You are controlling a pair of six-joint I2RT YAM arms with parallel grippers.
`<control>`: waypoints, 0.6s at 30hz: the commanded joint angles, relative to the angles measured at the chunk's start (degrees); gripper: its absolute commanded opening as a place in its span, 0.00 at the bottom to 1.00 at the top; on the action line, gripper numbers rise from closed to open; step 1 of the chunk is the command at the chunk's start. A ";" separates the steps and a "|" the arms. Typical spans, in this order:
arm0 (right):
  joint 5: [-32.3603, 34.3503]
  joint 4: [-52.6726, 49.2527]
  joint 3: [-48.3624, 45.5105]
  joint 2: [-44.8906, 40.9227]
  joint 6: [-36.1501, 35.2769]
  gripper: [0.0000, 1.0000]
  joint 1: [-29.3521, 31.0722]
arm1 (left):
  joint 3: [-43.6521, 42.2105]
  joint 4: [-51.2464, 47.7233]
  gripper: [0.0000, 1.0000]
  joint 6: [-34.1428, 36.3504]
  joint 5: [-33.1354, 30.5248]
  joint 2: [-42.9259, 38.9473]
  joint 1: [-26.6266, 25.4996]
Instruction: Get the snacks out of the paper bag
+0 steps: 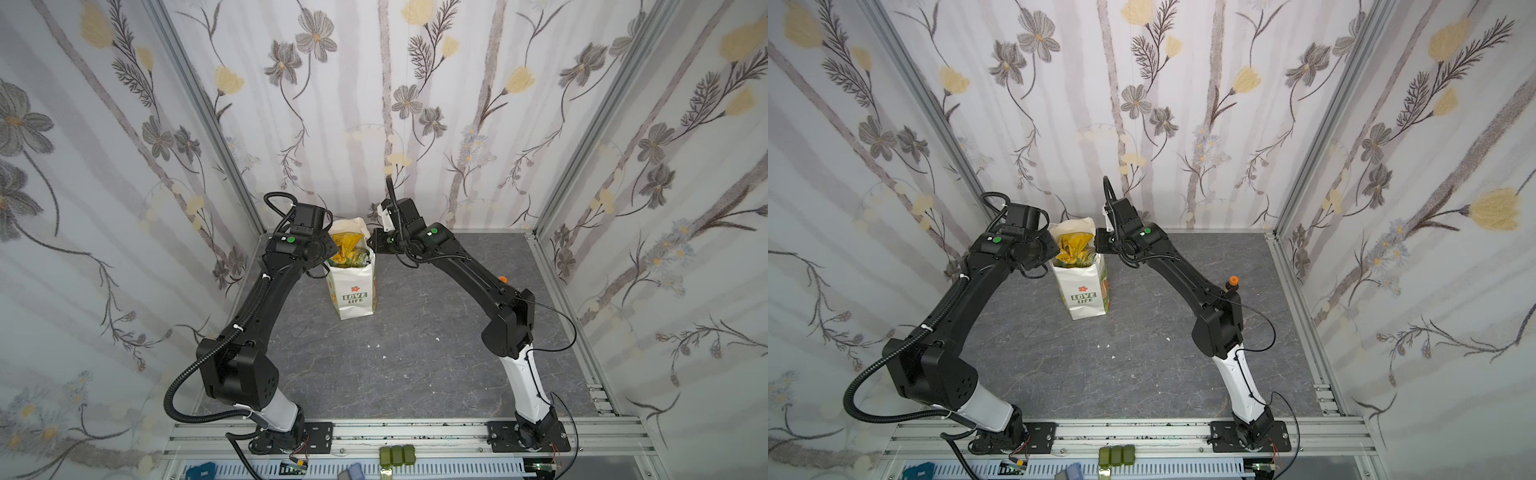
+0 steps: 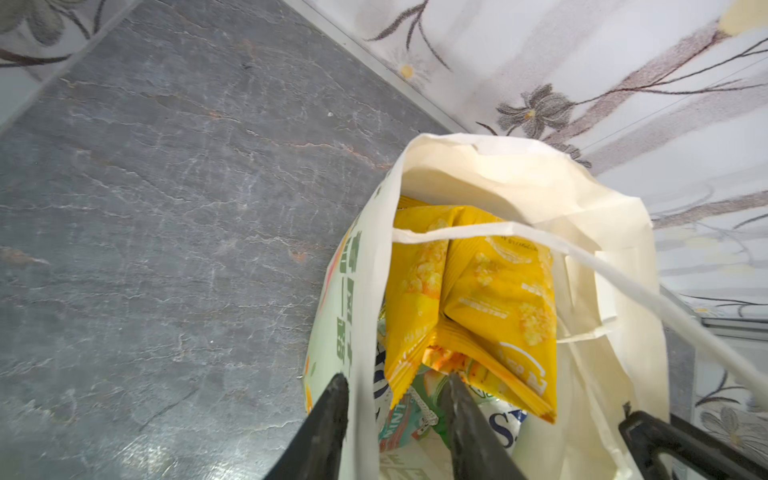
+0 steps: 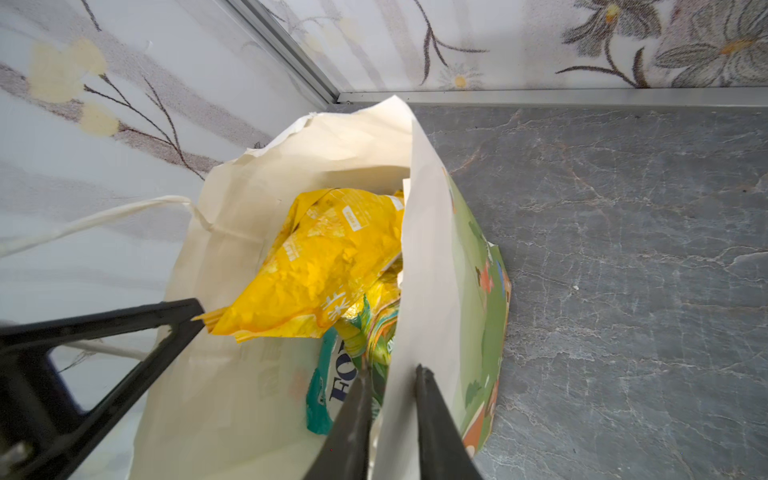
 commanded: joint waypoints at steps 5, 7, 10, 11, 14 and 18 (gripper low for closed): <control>-2.62 -2.37 -0.48 -1.95 2.68 0.00 -1.37 | -6.12 7.37 0.02 -3.54 10.05 -2.03 1.23; -3.35 -2.26 -2.80 -3.60 3.05 0.00 -1.87 | -7.87 11.73 0.00 -3.70 14.33 -3.15 1.22; -4.32 -2.44 -6.26 -6.30 2.89 0.00 -2.40 | -10.50 13.50 0.00 -3.70 18.92 -4.68 1.22; -4.26 -2.42 -7.78 -7.78 2.65 0.00 -2.50 | -10.85 13.49 0.00 -3.78 20.10 -5.32 1.29; -3.55 -2.35 -13.52 -13.08 1.92 0.00 -2.61 | -13.20 14.42 0.00 -5.36 23.55 -7.63 0.77; -3.68 -2.29 -25.92 -22.17 0.28 0.00 -2.33 | -19.34 17.91 0.00 -8.61 26.44 -11.82 -1.93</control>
